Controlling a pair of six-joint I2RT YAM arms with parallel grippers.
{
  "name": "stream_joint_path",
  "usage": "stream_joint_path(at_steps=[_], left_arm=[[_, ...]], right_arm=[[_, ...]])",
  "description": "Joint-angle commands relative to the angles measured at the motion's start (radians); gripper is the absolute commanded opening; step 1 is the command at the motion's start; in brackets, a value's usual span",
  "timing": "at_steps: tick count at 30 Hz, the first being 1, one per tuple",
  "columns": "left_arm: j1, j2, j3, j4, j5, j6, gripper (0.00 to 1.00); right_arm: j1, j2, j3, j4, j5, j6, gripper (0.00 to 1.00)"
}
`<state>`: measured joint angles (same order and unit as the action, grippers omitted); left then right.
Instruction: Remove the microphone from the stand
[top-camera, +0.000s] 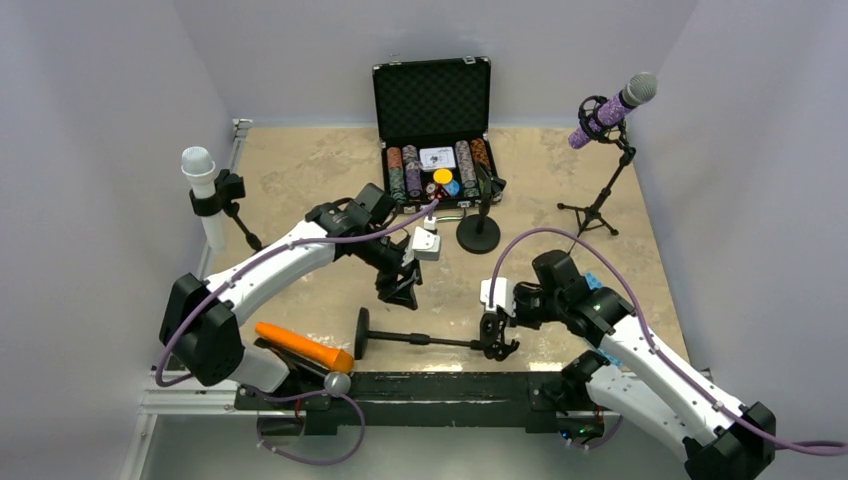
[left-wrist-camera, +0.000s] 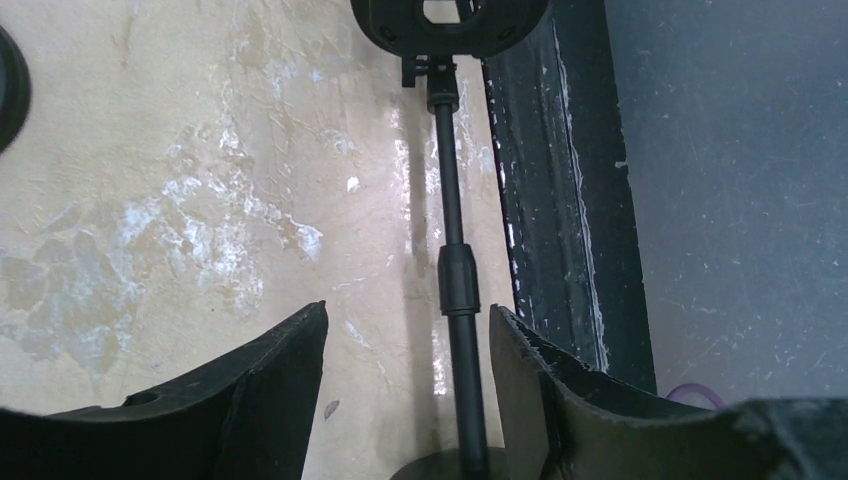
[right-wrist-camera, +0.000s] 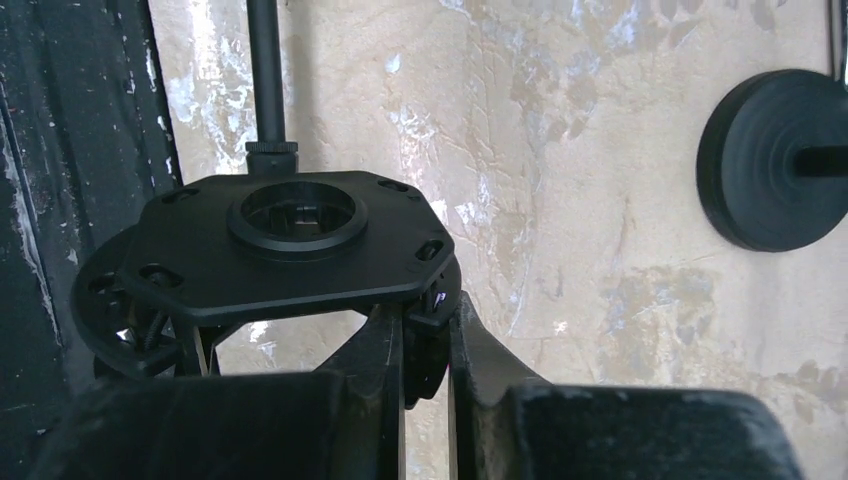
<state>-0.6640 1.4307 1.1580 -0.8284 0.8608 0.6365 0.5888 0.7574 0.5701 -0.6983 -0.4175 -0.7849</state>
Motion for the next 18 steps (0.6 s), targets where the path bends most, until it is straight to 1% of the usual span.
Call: stream_joint_path(at_steps=[1,5,8,11,14,17,18], left_arm=[[-0.001,0.064,0.015,0.003,0.037,0.017,0.64],[-0.002,0.138,0.061,-0.074,0.099,0.09,0.66],[-0.009,0.199,0.088,-0.089,0.142,0.098,0.66],[-0.011,0.245,0.101,-0.024,0.152,0.027,0.67],[-0.012,0.281,0.114,0.039,0.13,-0.025,0.67],[-0.011,0.307,0.128,0.074,0.104,-0.033,0.67],[-0.011,0.313,0.133,0.077,0.099,-0.024,0.67]], right_arm=[[0.01,-0.016,0.102,0.011,0.021,0.005,0.0],[0.021,0.0,0.207,0.0,0.13,-0.044,0.0],[0.025,0.013,0.258,0.049,0.227,-0.066,0.0],[0.035,0.027,0.289,0.091,0.273,-0.097,0.0],[0.044,0.035,0.305,0.106,0.293,-0.171,0.0],[0.061,0.014,0.299,0.114,0.289,-0.281,0.0],[0.068,-0.007,0.286,0.121,0.273,-0.345,0.0]])
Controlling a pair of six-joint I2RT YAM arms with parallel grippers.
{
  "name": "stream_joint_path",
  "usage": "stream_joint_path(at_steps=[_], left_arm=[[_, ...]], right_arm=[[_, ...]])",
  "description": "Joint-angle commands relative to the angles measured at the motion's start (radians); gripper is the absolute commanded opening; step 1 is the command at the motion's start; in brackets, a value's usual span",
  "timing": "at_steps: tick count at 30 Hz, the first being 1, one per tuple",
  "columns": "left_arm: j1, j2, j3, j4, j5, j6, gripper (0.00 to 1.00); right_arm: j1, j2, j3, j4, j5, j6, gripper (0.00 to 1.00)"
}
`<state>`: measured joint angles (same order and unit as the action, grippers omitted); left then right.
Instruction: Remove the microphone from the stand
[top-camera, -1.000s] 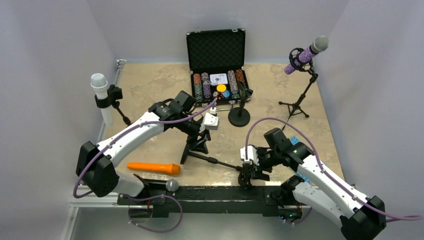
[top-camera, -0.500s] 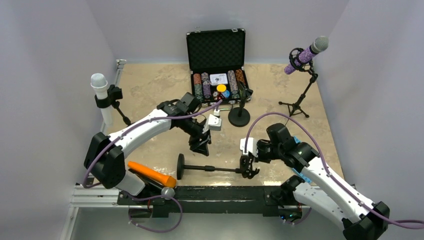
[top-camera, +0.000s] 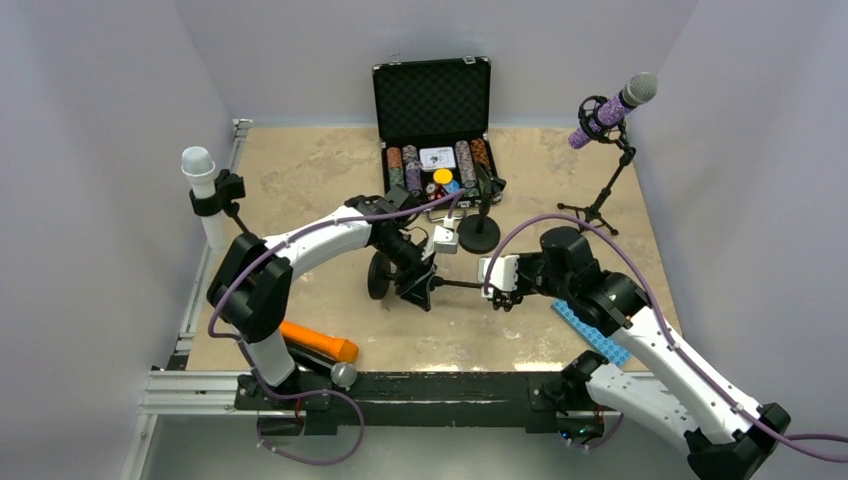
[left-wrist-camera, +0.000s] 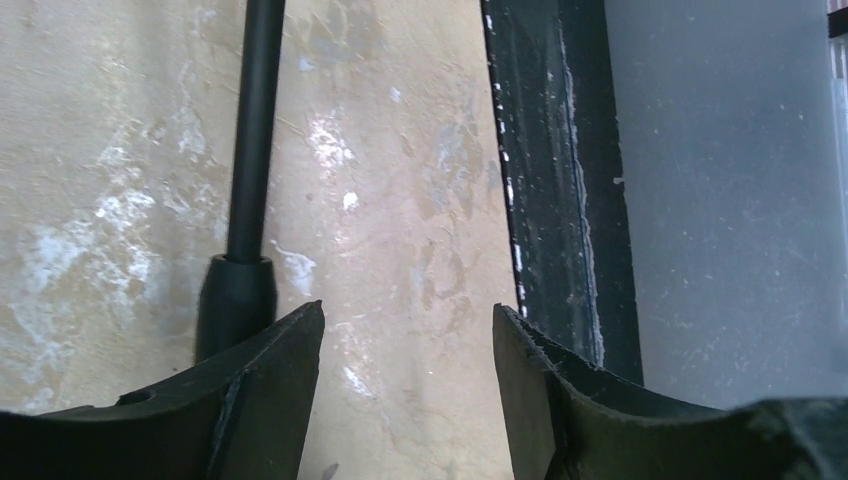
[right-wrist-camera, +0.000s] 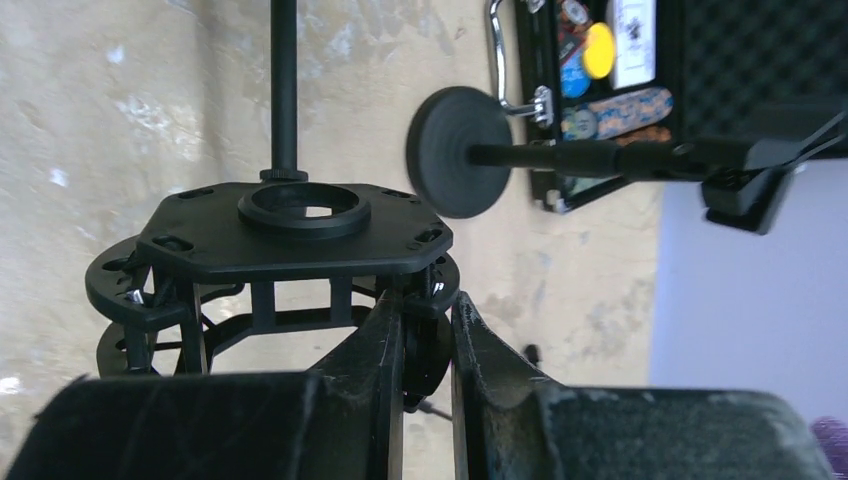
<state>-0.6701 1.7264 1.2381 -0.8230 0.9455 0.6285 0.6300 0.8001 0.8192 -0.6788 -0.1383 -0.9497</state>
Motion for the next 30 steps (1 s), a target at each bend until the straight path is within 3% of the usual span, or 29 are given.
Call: stream_joint_path(at_steps=[1,4,8,15,20,26,30], left_arm=[[-0.005,0.025,0.063,0.071,0.014,-0.008,0.66],[-0.001,0.04,0.105,0.024,0.052,0.027,0.64],[0.007,0.056,0.209,-0.154,0.12,0.106,0.62],[0.017,0.027,0.122,0.038,0.039,-0.013,0.67],[0.015,0.148,0.179,-0.052,0.07,-0.027,0.68],[0.009,0.179,0.17,-0.107,0.074,-0.005,0.63],[0.002,0.176,0.125,-0.064,0.025,-0.013,0.49]], right_arm=[[0.036,-0.077,0.016,0.109,-0.018,-0.226,0.0],[0.068,-0.154,-0.046,0.105,-0.063,-0.353,0.0],[0.092,-0.207,-0.073,0.083,-0.084,-0.42,0.0],[0.097,-0.224,-0.095,0.134,-0.081,-0.492,0.0],[0.108,-0.205,-0.091,0.152,-0.056,-0.505,0.0],[0.115,-0.194,-0.101,0.199,-0.017,-0.506,0.0],[0.12,-0.186,-0.103,0.225,0.004,-0.491,0.0]])
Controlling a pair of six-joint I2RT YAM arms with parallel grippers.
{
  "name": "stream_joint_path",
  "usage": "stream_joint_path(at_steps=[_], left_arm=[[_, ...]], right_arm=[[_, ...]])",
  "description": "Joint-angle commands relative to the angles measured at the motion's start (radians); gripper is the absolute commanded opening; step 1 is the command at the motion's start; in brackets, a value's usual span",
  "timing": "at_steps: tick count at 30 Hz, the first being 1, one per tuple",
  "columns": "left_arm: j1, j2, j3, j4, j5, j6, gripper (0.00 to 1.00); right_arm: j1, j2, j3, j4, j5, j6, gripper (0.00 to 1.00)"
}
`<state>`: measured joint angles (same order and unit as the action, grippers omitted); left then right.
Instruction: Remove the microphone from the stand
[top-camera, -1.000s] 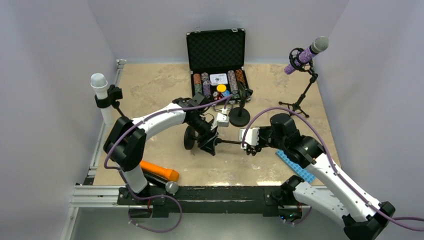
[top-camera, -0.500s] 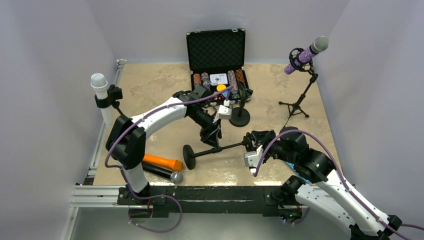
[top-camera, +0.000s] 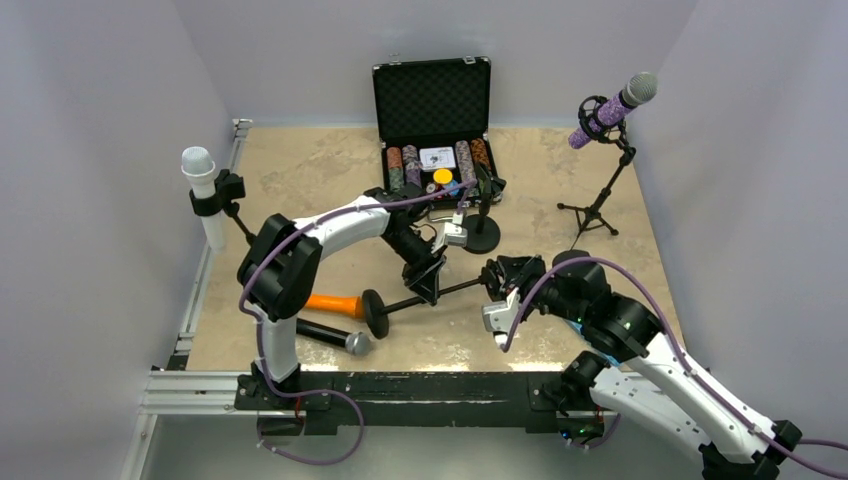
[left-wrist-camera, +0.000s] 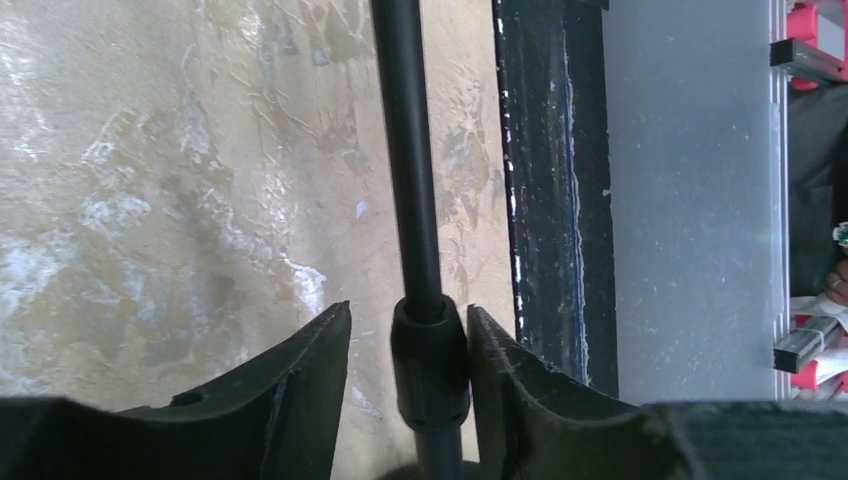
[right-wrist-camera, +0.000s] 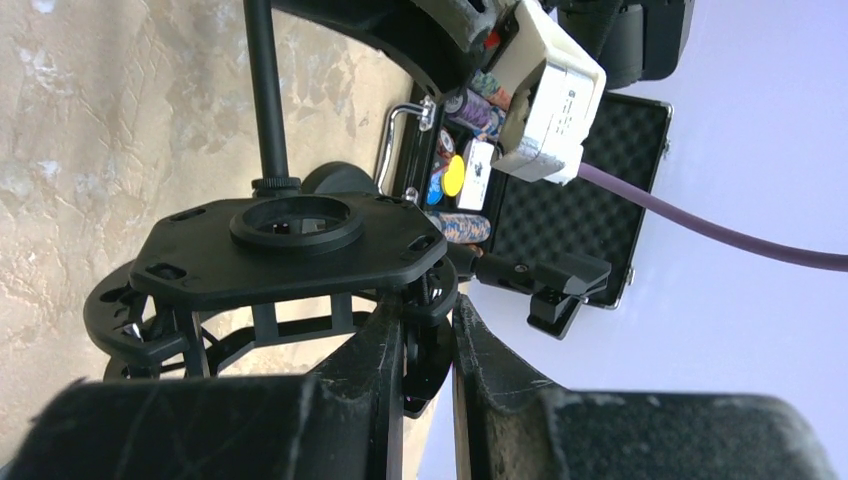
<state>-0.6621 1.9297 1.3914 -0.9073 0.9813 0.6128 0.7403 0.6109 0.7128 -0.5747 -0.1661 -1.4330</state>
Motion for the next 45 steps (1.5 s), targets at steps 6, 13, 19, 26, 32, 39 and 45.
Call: stream_joint_path(at_steps=[6,13,19,26,32,39,45], left_arm=[[-0.015,-0.12,-0.139,0.199,-0.086,-0.059,0.0],[-0.12,-0.423,-0.477,0.81,-0.432,-0.331,0.0],[-0.151,-0.453,-0.515,0.801,-0.438,-0.352,0.43],[-0.082,-0.501,-0.427,0.639,-0.158,-0.298,0.69],[-0.07,-0.369,-0.278,0.537,0.011,-0.287,0.7],[-0.086,-0.145,-0.068,0.108,0.147,-0.046,0.67],[-0.096,-0.142,-0.116,0.124,0.036,-0.015,0.63]], right_arm=[[0.011,0.058,0.13,-0.01,0.058,0.257,0.0],[0.008,0.312,0.45,-0.51,-0.098,0.899,0.0],[0.006,0.297,0.415,-0.507,-0.068,0.846,0.0],[0.005,0.194,0.328,-0.414,0.03,0.527,0.0],[0.007,0.136,0.277,-0.364,0.041,0.391,0.0],[0.009,0.08,0.239,-0.236,0.078,0.291,0.0],[0.011,0.082,0.232,-0.204,0.101,0.266,0.0]])
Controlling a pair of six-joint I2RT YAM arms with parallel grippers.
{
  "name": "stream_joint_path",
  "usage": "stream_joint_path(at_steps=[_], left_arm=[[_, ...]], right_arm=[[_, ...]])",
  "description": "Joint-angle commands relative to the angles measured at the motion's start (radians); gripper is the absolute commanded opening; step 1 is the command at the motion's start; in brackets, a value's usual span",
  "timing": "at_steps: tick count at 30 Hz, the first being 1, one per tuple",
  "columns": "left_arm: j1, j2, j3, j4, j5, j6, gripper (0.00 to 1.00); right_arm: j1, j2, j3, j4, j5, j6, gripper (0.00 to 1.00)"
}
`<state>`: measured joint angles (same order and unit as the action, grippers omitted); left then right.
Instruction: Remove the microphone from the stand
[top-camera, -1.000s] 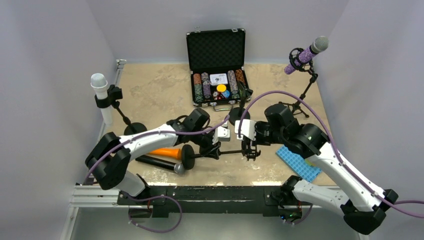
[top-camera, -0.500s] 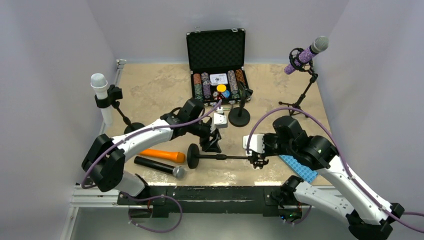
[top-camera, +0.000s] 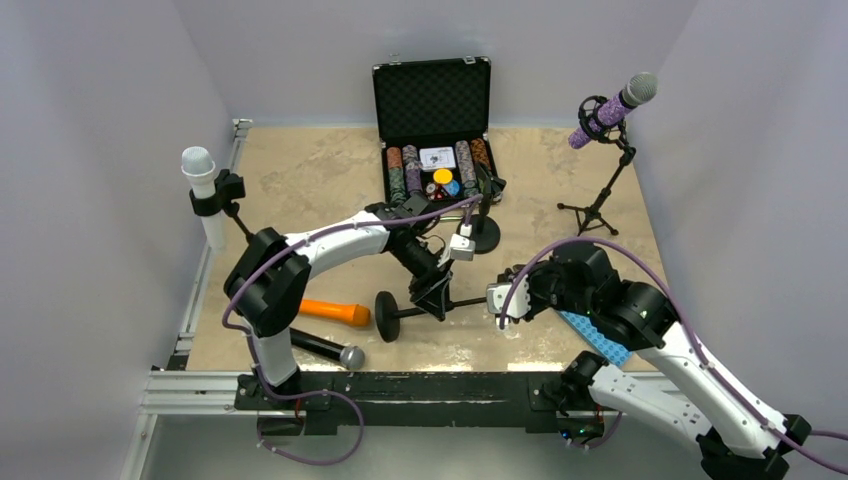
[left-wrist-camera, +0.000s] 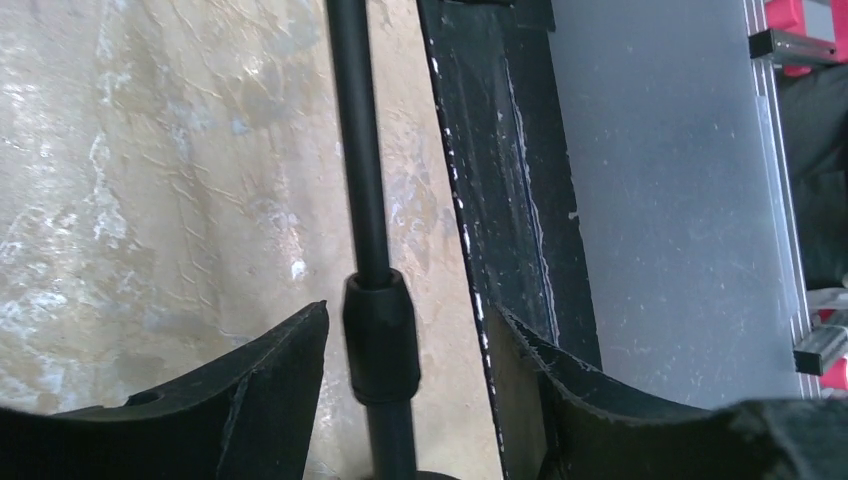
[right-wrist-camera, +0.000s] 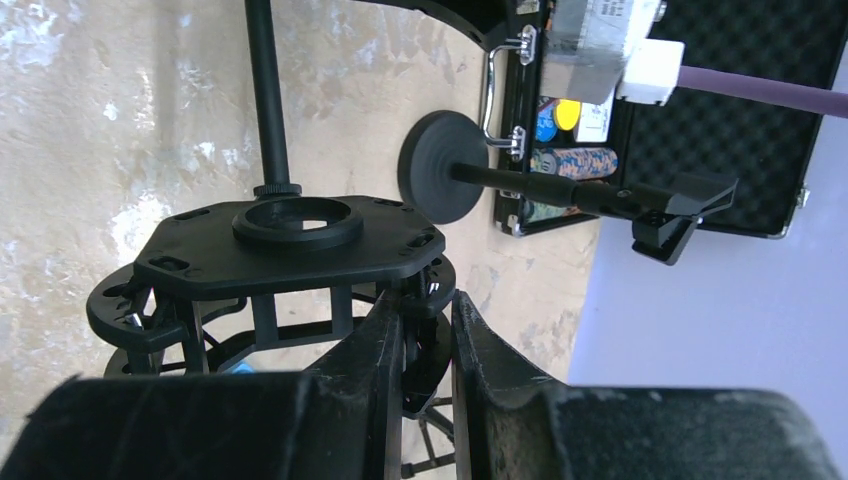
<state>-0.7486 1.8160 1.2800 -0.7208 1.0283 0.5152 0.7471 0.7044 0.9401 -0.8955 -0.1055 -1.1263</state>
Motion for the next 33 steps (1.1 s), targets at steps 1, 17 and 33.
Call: stream_joint_path(at_steps=[1,17,33], left_arm=[[-0.01,-0.027,-0.008,-0.064,-0.031,0.085,0.62],[-0.074,-0.27,-0.363,0.776,-0.364,-0.301,0.0],[-0.074,-0.258,-0.463,1.365,-0.365,-0.64,0.0]], right_arm=[[0.004,-0.012,0.005,0.12,0.042,-0.041,0.0],[0.0,0.297,0.426,-0.301,0.007,0.51,0.0],[-0.086,0.497,1.082,-0.629,-0.203,0.712,0.82]])
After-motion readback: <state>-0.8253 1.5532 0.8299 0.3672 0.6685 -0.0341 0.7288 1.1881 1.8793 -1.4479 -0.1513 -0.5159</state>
